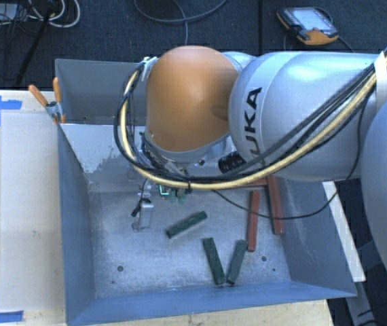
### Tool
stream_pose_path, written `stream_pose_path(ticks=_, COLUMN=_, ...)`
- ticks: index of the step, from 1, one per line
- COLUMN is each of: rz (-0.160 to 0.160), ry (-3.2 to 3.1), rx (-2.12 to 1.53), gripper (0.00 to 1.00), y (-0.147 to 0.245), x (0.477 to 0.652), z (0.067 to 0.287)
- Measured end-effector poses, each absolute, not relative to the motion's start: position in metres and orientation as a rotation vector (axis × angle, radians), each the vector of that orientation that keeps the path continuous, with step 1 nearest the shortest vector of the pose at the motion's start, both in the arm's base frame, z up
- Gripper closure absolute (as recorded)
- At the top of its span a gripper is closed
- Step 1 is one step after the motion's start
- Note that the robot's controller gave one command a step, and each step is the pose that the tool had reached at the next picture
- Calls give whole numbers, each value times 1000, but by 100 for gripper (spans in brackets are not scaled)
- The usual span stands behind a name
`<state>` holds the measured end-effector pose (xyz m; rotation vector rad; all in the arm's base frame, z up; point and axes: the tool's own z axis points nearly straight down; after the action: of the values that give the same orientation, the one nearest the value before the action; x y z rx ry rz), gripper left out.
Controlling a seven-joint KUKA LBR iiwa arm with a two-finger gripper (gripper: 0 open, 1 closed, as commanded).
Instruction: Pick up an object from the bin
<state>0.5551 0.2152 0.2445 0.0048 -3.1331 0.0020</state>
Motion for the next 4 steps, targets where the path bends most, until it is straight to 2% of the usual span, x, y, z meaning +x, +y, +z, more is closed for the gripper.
stream_pose_path(ticks=1, rz=0, ry=-3140, rx=-1, gripper=0, y=214, x=557, z=249)
stream_pose_path(ticks=2, rz=-3, ry=-3144, rx=-54, gripper=0, y=189, x=539, z=196)
stream_pose_path(ticks=3, rz=-3, ry=-3139, rx=-179, gripper=0, y=143, x=568, z=137)
stream_pose_path(ticks=4, rz=5, ry=-3134, rx=-164, gripper=0, y=124, x=577, z=114)
